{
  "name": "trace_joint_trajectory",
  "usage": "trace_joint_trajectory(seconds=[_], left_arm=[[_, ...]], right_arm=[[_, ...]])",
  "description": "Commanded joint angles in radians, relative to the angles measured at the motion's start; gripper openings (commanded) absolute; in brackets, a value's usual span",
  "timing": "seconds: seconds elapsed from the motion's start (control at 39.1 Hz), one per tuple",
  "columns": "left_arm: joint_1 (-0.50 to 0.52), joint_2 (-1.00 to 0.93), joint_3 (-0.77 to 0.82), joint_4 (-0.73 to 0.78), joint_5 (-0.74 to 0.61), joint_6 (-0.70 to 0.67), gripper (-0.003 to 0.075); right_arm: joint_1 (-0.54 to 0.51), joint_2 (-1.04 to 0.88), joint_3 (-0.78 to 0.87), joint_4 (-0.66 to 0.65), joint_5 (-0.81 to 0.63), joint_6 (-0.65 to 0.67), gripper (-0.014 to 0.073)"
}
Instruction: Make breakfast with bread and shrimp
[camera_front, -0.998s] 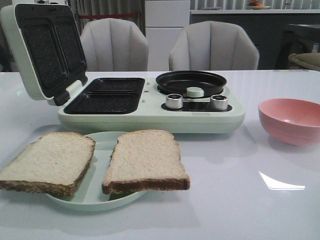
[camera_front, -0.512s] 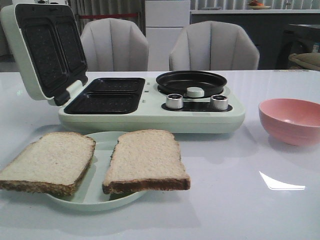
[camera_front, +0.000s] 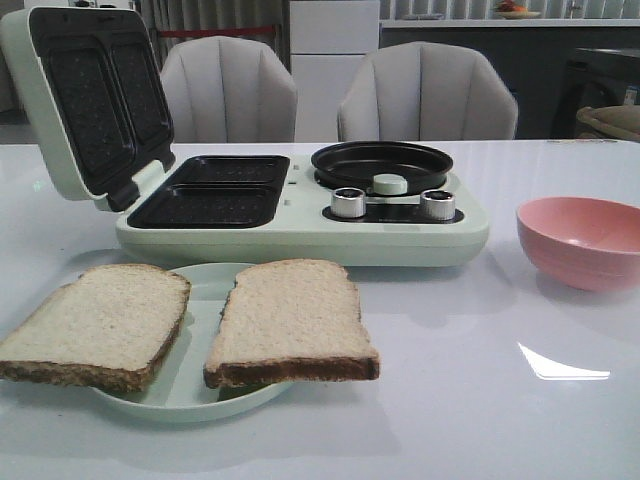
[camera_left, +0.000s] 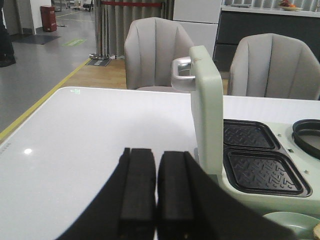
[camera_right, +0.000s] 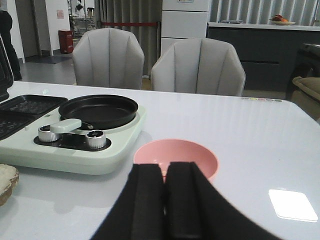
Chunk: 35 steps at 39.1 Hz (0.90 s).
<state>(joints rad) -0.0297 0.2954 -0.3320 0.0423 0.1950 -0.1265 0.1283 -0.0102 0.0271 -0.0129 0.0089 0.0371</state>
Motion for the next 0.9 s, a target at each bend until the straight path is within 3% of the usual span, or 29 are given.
trace_joint_trajectory(seconds=[0.0,0.1,0.18,0.38,0.46,0.87], left_arm=[[-0.005,0.018,-0.039,0.010,-0.078,-0.002,0.0126],[-0.005,0.018,-0.039,0.010,-0.080,-0.002,0.0130],[-0.005,0.018,-0.039,0.010,-0.080,-0.002,0.0182],[-0.005,0.018,-0.039,0.044,-0.082,0.005,0.0494],[-0.005,0.018,-0.039,0.051,-0.082,0.005,0.0550],[-0.005,0.018,-0.042,0.051,-0.055,0.007,0.0570]], right_arm=[[-0.004,-0.022,-0.017,-0.007,-0.078,-0.005,0.0148],[-0.004,-0.022,-0.017,-0.007,-0.078,-0.005,0.0148],[-0.004,-0.022,-0.017,-0.007,-0.078,-0.005,0.0148],[-0.004,-0.022,-0.017,-0.007,-0.078,-0.005,0.0148],[-0.004,-0.022,-0.017,-0.007,-0.078,-0.005,0.0148],[-0.004,-0.022,-0.017,-0.007,-0.078,-0.005,0.0148]])
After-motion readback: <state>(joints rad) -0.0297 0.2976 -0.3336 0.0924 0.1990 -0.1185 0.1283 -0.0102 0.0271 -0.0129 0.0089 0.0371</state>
